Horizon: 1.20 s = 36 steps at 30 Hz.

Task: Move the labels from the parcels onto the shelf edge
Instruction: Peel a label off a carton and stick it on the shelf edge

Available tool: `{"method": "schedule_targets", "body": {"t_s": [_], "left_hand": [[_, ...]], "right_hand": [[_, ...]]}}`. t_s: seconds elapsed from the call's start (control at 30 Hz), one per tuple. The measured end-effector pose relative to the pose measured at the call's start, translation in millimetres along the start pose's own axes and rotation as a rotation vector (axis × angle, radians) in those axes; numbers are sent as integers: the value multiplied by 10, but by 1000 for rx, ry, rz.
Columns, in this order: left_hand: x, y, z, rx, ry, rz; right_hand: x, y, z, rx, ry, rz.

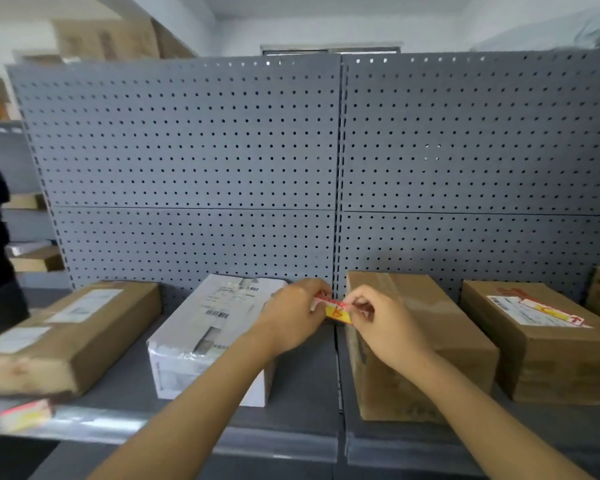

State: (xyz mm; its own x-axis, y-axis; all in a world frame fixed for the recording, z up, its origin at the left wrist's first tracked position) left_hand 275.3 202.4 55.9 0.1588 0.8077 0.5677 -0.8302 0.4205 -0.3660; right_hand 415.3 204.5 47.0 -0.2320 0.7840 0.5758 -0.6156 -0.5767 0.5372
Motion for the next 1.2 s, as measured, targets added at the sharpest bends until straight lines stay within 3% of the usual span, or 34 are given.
{"method": "schedule_targets", "body": {"t_s": [0.27, 0.53, 0.67, 1.03, 1.2], "left_hand": [[-658, 609, 632, 34, -41, -30], [-1528, 1302, 1017, 54, 95, -24], [-1895, 1490, 950, 74, 160, -1], [-2343, 1698, 341, 259, 362, 29], [-2416, 1723, 237, 343, 284, 25]], "right_hand": [[-281, 616, -492, -19, 26, -20], [-793, 966, -1317, -19, 104, -180], [-1016, 1061, -1616, -38, 152, -234], [-1096, 887, -1820, -110, 182, -165], [-1098, 869, -1881, -158, 174, -102]]}}
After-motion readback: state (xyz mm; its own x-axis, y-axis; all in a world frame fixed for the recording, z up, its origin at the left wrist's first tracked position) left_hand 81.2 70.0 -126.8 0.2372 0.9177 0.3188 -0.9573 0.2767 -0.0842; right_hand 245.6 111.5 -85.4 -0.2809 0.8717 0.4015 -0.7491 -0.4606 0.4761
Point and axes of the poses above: each hand's wrist, its own x-axis towards the middle knuckle, its own z-axis out of the back of the hand, y = z × x, the point moved 8 cm from there along x, towards the middle knuckle, and after that the axes turned 5 degrees about -y, right-handed, at the moved point
